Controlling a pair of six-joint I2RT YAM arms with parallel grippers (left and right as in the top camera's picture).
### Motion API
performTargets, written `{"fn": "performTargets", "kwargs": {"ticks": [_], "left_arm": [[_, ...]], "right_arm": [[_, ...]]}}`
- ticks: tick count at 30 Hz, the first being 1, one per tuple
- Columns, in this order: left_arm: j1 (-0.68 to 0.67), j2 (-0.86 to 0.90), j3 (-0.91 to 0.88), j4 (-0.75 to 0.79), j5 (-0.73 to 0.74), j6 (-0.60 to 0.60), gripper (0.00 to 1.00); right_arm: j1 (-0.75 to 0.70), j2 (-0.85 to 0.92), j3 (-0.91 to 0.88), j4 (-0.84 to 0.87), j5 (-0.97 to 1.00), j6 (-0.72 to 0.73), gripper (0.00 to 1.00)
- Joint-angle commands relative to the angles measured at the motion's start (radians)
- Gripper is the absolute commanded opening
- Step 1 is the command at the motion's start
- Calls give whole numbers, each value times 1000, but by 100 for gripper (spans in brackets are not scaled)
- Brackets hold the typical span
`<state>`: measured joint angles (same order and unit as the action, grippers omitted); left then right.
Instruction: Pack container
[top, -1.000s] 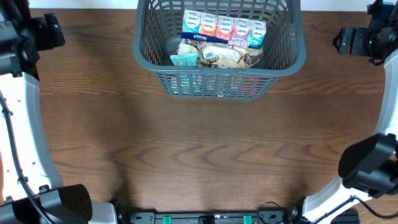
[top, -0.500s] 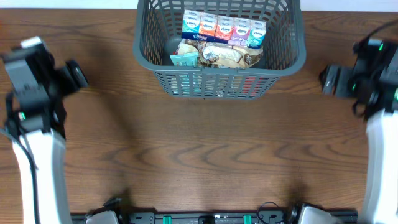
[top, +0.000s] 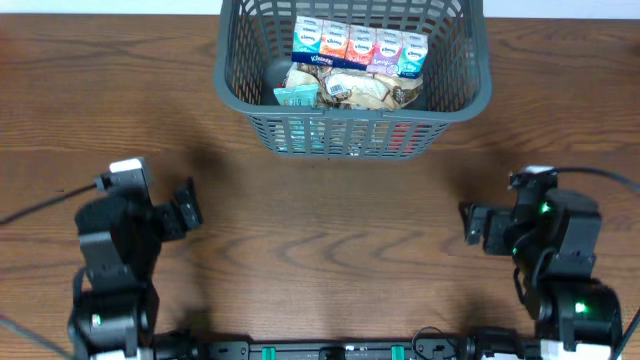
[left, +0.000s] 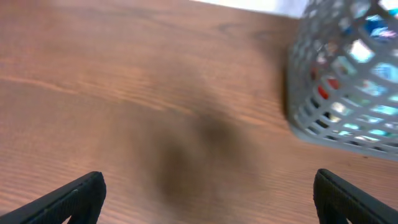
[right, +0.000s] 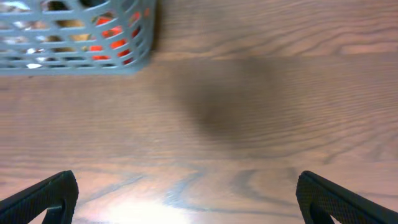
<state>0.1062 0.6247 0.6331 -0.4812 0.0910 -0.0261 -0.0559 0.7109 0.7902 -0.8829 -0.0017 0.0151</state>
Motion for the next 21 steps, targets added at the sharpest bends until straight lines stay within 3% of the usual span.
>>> {"fn": "performTargets", "kwargs": {"ticks": [1, 11, 21], "left_arm": [[-14, -76, -35, 0, -5, 2, 99], [-14, -97, -39, -10, 26, -5, 99], [-14, -97, -39, -10, 26, -5, 99]], "right_arm": [[43, -11, -40, -12, 8, 78, 99], [94, -11, -69, 2, 132, 104, 99], [94, -10, -69, 15, 133, 101, 99]]}}
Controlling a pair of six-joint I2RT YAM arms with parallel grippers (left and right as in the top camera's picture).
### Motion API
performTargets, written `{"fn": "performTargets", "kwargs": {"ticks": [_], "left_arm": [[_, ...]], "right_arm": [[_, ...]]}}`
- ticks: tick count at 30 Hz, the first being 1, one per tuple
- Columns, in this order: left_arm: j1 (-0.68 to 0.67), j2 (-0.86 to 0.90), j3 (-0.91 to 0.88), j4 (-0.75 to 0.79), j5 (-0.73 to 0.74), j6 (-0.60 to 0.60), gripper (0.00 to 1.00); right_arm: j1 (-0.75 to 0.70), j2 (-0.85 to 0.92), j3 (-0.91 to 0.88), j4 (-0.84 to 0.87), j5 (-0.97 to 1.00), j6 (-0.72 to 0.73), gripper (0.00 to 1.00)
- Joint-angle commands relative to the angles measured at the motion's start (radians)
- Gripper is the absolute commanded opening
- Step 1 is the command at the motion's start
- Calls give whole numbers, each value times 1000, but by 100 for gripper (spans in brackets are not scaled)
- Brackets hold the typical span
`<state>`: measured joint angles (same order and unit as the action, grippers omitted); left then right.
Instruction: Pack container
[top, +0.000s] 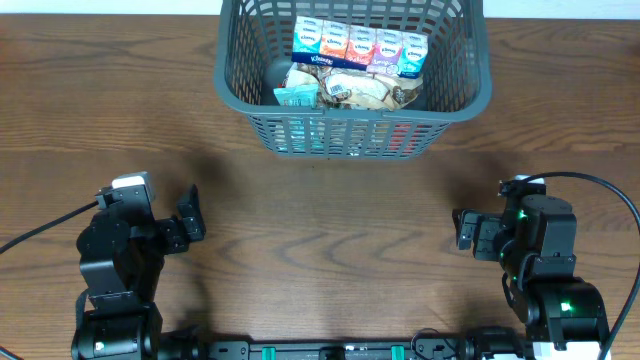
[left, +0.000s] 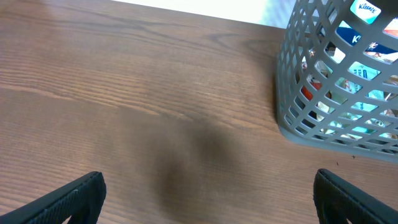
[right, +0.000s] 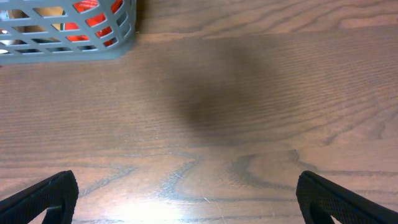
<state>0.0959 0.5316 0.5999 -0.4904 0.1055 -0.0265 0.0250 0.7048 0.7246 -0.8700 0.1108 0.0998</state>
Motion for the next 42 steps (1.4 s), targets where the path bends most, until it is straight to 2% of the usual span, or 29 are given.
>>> {"fn": "performTargets", "kwargs": {"ticks": [1, 20, 25, 29, 35, 42], "left_arm": [[-4, -4, -6, -1, 11, -5, 99], [-4, -4, -6, -1, 11, -5, 99], [-4, -4, -6, -1, 11, -5, 99], [-4, -4, -6, -1, 11, -5, 99], [-4, -4, -6, -1, 11, -5, 99], [-4, -4, -6, -1, 11, -5, 99]], "right_arm": [[13, -4, -3, 2, 20, 16, 99], [15, -6, -3, 0, 66, 15, 99], [15, -76, -7, 16, 50, 19, 99], [15, -209, -56, 109, 14, 19, 99], [15, -404, -250, 326, -48, 19, 99], [15, -504, -473, 607, -55, 15, 99]]}}
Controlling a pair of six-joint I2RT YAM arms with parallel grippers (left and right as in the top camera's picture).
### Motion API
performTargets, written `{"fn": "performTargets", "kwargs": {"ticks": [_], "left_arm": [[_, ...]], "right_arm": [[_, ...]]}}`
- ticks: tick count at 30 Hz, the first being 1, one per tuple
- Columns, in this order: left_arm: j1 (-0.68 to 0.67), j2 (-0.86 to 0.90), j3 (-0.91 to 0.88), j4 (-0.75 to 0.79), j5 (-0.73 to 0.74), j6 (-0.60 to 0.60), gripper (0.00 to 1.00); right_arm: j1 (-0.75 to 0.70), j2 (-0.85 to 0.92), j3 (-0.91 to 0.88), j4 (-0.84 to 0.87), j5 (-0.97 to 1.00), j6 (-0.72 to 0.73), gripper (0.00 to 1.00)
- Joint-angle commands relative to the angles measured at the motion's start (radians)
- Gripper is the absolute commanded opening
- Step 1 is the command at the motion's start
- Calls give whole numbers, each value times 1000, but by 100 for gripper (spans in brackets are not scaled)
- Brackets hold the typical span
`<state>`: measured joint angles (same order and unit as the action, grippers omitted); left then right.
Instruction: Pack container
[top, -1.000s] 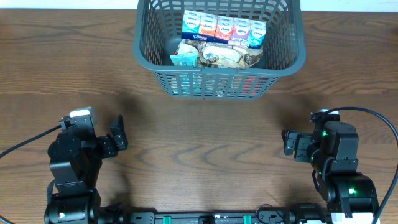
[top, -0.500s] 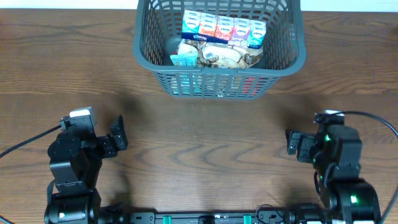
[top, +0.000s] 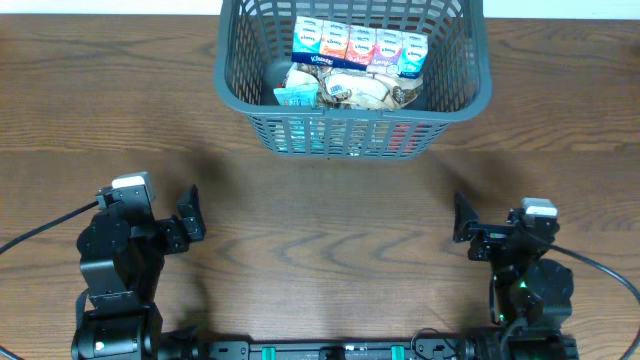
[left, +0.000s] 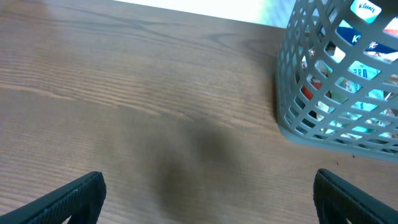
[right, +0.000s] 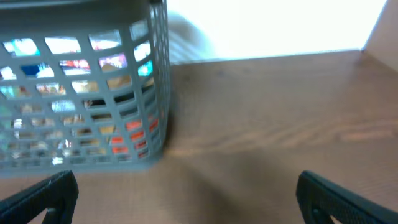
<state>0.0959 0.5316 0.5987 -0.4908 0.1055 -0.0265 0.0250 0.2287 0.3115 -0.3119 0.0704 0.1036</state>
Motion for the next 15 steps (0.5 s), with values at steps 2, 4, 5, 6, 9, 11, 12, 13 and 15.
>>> {"fn": "performTargets", "kwargs": {"ticks": [2, 4, 5, 6, 9, 11, 12, 13, 15], "left_arm": [[-4, -4, -5, -1, 11, -5, 99], [-4, -4, -5, -1, 11, -5, 99], [-4, -4, -5, -1, 11, -5, 99], [-4, -4, -5, -1, 11, -5, 99], [-4, -4, -5, -1, 11, -5, 99], [-4, -4, -5, -1, 11, -5, 99], [-4, -4, -5, -1, 11, -5, 99], [-4, -4, -5, -1, 11, -5, 99], [-4, -4, -5, -1, 11, -5, 99]], "right_arm": [[15, -40, -117, 130, -14, 10, 99], [15, -49, -171, 205, -15, -9, 99], [16, -53, -193, 234, -14, -17, 99], [16, -55, -215, 260, -15, -34, 99], [16, -65, -256, 302, -16, -78, 99], [19, -76, -263, 297, -19, -131, 99], [23, -82, -264, 296, -19, -154, 99], [27, -89, -264, 295, -19, -179, 99], [37, -109, -265, 290, -19, -221, 99]]}}
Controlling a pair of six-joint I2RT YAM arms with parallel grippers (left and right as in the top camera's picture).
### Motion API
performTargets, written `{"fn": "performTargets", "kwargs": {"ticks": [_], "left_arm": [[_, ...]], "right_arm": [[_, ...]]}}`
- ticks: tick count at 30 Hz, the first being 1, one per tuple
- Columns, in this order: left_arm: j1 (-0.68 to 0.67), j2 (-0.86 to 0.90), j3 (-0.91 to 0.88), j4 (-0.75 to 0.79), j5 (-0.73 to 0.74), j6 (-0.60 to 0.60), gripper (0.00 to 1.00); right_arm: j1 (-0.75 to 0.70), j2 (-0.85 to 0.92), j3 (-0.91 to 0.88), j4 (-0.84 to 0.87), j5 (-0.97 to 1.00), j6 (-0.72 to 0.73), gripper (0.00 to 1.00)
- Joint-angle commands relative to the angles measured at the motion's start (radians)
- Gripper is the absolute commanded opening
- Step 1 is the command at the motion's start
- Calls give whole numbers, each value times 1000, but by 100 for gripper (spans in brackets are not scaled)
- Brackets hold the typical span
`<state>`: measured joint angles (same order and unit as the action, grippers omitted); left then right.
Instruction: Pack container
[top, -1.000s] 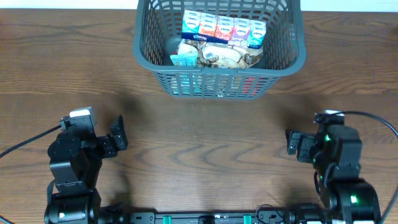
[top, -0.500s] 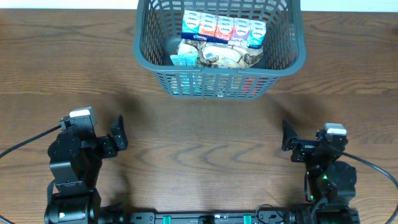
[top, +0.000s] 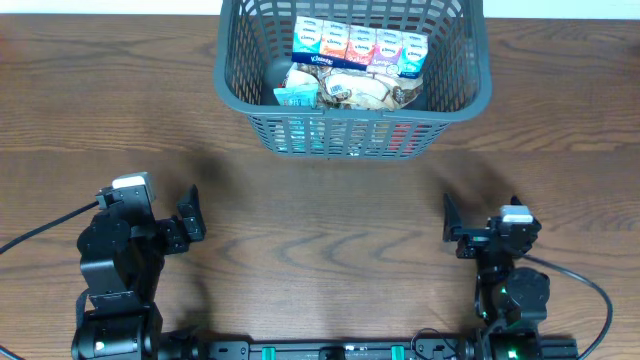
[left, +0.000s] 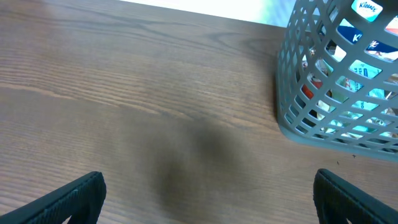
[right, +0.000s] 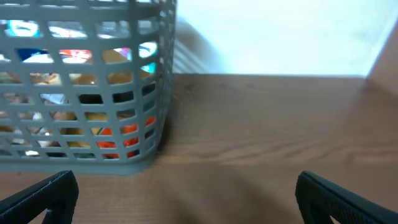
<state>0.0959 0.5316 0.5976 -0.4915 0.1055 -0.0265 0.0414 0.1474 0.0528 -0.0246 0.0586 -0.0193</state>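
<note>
A grey mesh basket (top: 460, 98) stands at the table's far middle, holding a row of small tissue packs (top: 358, 46) and crumpled snack bags (top: 350, 90). It also shows in the left wrist view as the basket (left: 292, 118) at the right, and in the right wrist view as the basket (right: 163, 93) at the left. My left gripper (top: 188, 219) rests near the front left, open and empty. My right gripper (top: 452, 232) is low at the front right, open and empty, facing the basket.
The wooden table (top: 320, 210) spreads between the arms and the basket. Cables trail from each arm at the front corners. A pale wall shows behind the table in the right wrist view.
The right arm has drawn a little further down and left at the front edge, its camera levelling toward the basket. The left arm has not moved.
Both arms stood raised and open beside the table's front, nothing in their fingers. Then both sat lower and nearer the front edge. The left arm stayed there, while the right kept folding down, its view swinging from the tabletop up to the basket's side.
</note>
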Motion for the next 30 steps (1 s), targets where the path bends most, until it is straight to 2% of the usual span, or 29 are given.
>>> {"fn": "performTargets", "kwargs": {"ticks": [1, 7, 30], "left_arm": [[-4, -4, -4, 0, 11, -5, 99], [-4, -4, -4, 0, 11, -5, 99], [-4, -4, -4, 0, 11, -5, 99]], "right_arm": [[25, -40, -8, -5, -7, -111, 99], [33, -126, -15, -122, -44, -108, 99], [11, -143, -15, -121, -51, -109, 99]]}}
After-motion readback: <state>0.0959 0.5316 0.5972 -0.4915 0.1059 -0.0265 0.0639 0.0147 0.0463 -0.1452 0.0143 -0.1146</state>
